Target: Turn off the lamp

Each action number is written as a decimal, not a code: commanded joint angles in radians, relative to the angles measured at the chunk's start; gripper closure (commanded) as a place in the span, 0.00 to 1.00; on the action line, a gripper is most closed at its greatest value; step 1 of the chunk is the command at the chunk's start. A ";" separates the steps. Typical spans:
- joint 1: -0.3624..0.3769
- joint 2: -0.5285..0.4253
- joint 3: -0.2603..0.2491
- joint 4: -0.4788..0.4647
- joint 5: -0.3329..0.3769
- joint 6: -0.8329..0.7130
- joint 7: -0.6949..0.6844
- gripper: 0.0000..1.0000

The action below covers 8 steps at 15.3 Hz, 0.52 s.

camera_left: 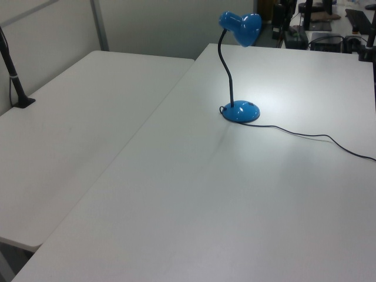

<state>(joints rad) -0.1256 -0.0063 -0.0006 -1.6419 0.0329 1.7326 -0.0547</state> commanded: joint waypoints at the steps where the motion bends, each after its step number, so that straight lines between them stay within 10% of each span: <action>1: 0.015 -0.008 -0.004 -0.018 0.005 0.015 0.016 0.00; 8: 0.015 -0.009 -0.006 -0.019 0.005 0.015 0.010 0.00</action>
<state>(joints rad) -0.1231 -0.0052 0.0004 -1.6460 0.0329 1.7326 -0.0546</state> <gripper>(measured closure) 0.000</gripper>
